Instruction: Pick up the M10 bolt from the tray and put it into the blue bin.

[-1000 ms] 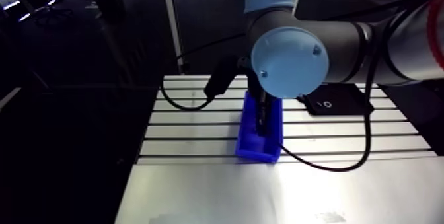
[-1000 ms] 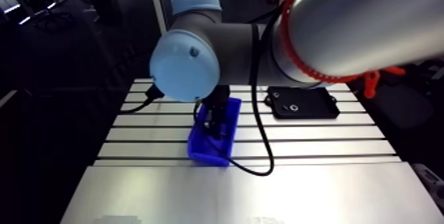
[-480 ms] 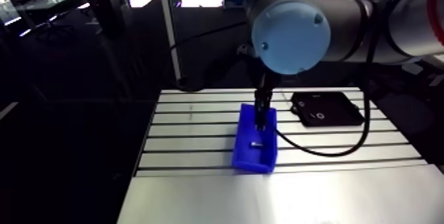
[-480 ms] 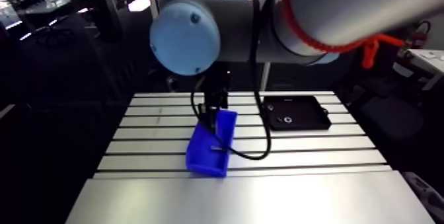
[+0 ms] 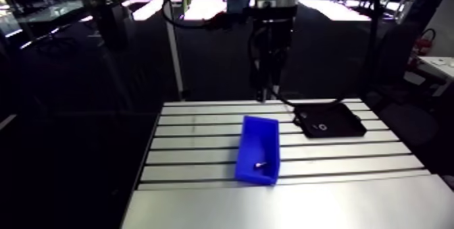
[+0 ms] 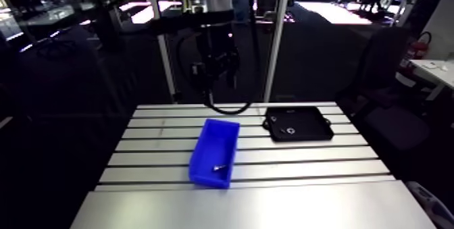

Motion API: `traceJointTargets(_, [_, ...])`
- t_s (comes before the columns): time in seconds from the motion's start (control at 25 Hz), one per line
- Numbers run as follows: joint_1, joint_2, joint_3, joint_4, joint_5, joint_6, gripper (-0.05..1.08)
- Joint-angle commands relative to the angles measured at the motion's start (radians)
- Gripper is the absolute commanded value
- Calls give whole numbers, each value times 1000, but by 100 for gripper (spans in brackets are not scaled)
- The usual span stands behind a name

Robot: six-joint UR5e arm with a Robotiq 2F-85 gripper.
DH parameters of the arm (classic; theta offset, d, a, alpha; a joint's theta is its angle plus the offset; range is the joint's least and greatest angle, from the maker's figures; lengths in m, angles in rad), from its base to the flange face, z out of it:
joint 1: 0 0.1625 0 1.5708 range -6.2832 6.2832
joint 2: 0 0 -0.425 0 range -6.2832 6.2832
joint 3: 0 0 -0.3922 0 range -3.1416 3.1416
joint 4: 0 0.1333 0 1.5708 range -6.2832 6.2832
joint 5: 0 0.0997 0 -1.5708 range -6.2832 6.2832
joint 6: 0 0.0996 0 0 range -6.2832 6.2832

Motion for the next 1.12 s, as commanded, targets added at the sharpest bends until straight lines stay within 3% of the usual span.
traceJointTargets(0.04, [-73, -24, -362, 399, 16, 723, 1])
traceJointTargets(0.12, [-71, -26, -388, 447, 36, 790, 1])
traceJointTargets(0.2, [-73, -29, -399, 454, 68, 824, 1])
traceJointTargets(0.24, [-76, -30, -408, 459, 74, 835, 1])
traceJointTargets(0.44, [-91, -27, -500, 545, 82, 867, 1])
traceJointTargets(0.72, [-104, -16, -578, 573, 90, 870, 1])
traceJointTargets(1.12, [-105, -16, -563, 576, 91, 870, 1])
